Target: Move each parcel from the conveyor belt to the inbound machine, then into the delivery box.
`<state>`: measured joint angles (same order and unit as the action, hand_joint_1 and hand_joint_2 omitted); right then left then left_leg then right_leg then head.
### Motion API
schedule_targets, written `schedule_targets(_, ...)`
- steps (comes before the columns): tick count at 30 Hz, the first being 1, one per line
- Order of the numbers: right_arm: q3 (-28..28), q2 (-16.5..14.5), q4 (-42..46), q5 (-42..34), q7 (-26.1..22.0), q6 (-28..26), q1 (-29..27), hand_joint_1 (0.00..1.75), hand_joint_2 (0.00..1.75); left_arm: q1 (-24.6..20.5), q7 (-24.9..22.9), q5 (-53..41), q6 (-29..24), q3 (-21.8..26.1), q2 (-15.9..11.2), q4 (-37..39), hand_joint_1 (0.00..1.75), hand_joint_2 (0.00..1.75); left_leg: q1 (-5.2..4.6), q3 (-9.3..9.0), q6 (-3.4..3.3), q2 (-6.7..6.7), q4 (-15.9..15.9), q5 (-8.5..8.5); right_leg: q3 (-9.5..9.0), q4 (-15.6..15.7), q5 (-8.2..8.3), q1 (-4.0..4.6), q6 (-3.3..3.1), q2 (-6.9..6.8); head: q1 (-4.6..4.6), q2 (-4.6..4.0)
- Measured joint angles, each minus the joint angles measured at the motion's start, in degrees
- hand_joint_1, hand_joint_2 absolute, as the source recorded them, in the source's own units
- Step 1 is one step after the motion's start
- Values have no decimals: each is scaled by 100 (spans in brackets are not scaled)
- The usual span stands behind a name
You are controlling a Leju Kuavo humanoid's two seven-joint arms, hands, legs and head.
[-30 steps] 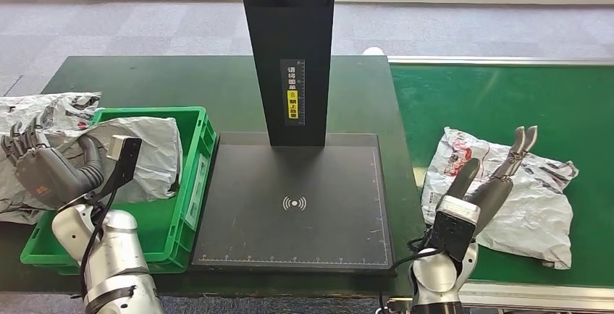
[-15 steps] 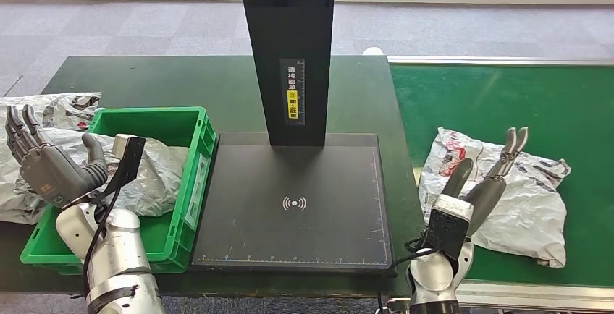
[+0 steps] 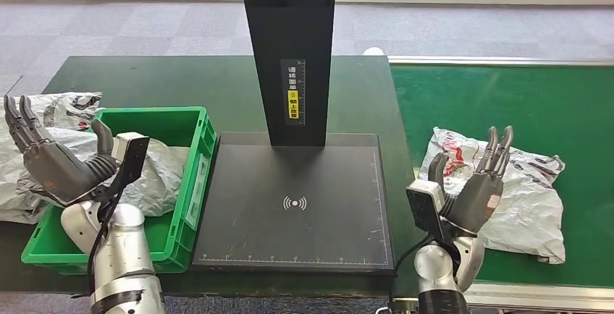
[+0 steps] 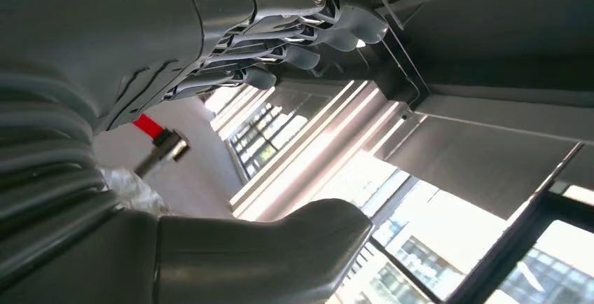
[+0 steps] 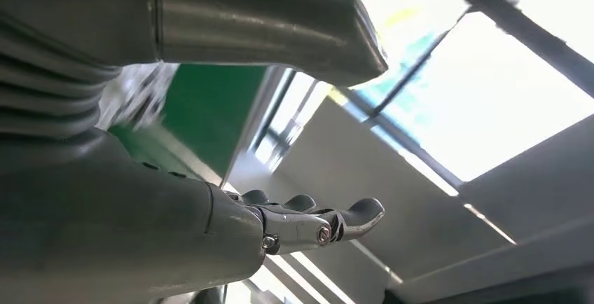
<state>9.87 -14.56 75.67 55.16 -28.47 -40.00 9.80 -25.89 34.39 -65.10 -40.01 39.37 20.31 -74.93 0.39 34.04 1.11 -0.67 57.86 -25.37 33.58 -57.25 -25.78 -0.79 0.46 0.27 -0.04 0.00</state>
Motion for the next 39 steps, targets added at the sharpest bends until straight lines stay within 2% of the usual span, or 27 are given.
schedule_targets(1, 314, -22, -206, 967, 645, 0, 161, 0, 175, 49, 233, 705, 74, -213, 5, 111, 0, 175, 0, -1, -1, -1, 1, 1, -1, 1, 1, 0, 2, 0, 0, 0)
schedule_targets(3, 914, -63, -725, 2535, 1685, 0, 461, 0, 175, 199, 488, 2196, 508, -800, 5, 325, 0, 175, 0, -1, -5, -2, 1, 3, -5, 3, 4, 0, 6, 0, 1, 0)
schedule_targets(4, 1177, -73, -1019, 2915, 1875, -1, 585, 0, 175, 300, 528, 2911, 926, -1152, -10, 373, 0, 175, 0, 1, -7, -2, 1, 4, -5, 3, 6, 0, 8, 0, 1, 0)
schedule_targets(5, 1407, -73, -1319, 3017, 1885, -1, 692, 0, 175, 411, 548, 3550, 1441, -1495, -39, 371, 0, 175, 0, 2, -8, -1, 2, 5, -4, 3, 9, 0, 8, 2, 1, 0)
schedule_targets(7, 1773, -67, -1884, 2724, 1713, -1, 856, 0, 175, 623, 569, 4503, 2445, -2203, -135, 273, 0, 175, -1, 4, -8, 0, 2, 5, -2, 3, 11, 0, 8, 3, 1, 0)
schedule_targets(9, 2054, -62, -2283, 2452, 1629, -2, 938, 0, 175, 792, 581, 4913, 2961, -2815, -231, 139, 0, 175, -1, 9, -8, -7, 2, 5, -1, 3, 11, -1, 8, 0, 1, 0)
schedule_targets(13, 2359, -52, -2628, 2620, 1691, -5, 1009, 0, 175, 1059, 583, 5047, 3039, -3633, -365, -48, 0, 175, -1, 13, -7, -7, 1, 3, 7, 2, 8, 0, 9, 2, 2, 0)
schedule_targets(18, 2407, 167, -2846, 3169, 2138, -8, 1280, 0, 175, 1243, 583, 5098, 2964, -4149, -469, -185, 0, 175, -1, 14, -7, -3, 1, 3, 10, 2, 7, -1, 10, 3, 1, 0)
schedule_targets(22, 2408, 510, -3245, 3361, 2579, -8, 1586, 0, 0, 1293, 583, 5124, 2966, -4345, -517, -213, 0, 175, -3, 13, -14, -4, 2, 9, 6, 4, 12, -3, 14, 1, 1, 0)
schedule_targets(27, 2486, 926, -3813, 3249, 2768, -8, 1846, 0, 0, 1298, 583, 5124, 2971, -4496, -558, -214, 0, 175, -8, 14, -17, -5, 4, 11, 4, 4, 17, -7, 16, 1, 2, 0)
schedule_targets(32, 2532, 1213, -4316, 3358, 2887, -8, 2029, 0, 0, 1303, 583, 5124, 2960, -4530, -579, -218, 0, 175, -9, 14, -17, -5, 4, 11, 6, 4, 17, -7, 16, 2, 2, 0)
schedule_targets(36, 2543, 1307, -4498, 3374, 2896, -8, 2073, 0, 175, 1308, 583, 5124, 2960, -4539, -583, -218, 0, 175, -8, 14, -17, -5, 3, 11, 6, 3, 16, -7, 16, 1, 2, 0)
schedule_targets(39, 2545, 1357, -4610, 3437, 3155, -9, 2113, 0, 175, 1324, 583, 5119, 2960, -4547, -586, -227, 0, 175, -8, 14, -17, -5, 3, 11, 5, 3, 16, -7, 16, 1, 1, 0)
